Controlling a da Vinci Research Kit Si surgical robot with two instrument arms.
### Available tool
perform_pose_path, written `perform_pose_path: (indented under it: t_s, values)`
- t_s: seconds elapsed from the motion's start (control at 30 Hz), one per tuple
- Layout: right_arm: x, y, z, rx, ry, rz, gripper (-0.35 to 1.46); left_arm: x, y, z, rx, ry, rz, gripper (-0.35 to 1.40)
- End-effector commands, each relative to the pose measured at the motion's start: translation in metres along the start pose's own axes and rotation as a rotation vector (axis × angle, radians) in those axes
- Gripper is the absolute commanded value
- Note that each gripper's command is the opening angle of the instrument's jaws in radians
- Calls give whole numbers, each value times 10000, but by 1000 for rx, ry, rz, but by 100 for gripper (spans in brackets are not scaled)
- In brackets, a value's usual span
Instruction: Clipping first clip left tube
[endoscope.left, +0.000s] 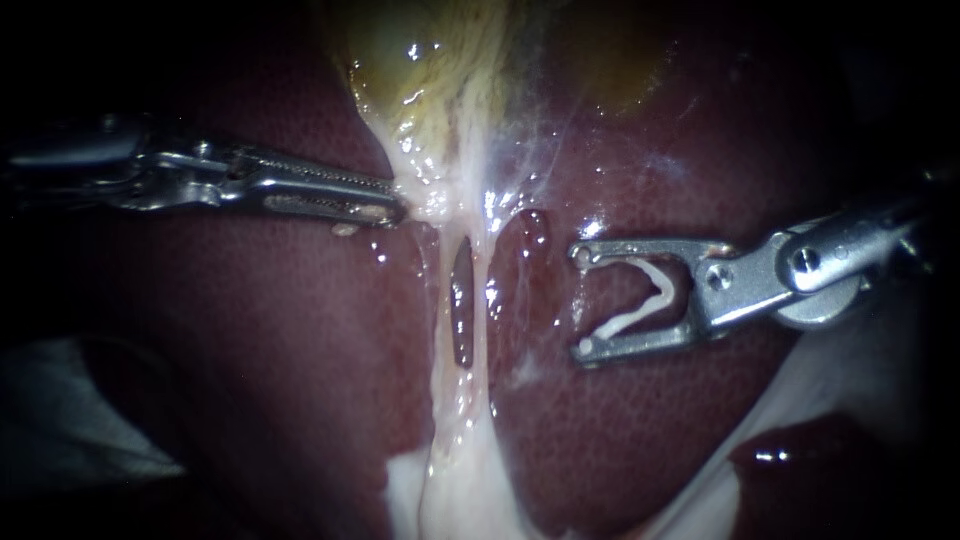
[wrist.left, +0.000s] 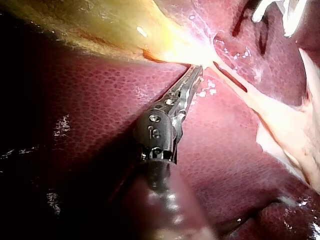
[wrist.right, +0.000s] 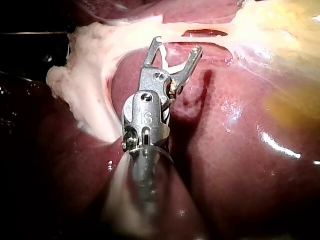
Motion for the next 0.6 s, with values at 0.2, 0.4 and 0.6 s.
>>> perform_pose_path:
  t_s: [0.2, 0.4, 0.6]
  values:
    - [0, 0, 0, 4, 1, 0, 50, 9, 7, -32, -5, -2, -5, -35]
    - [0, 0, 0, 4, 2, 0, 50, 26, 24, -73, 5, 19, -16, -35]
    - [2, -1, 5, 10, 8, -1, 50, 31, 34, -86, 10, 28, -9, -35]
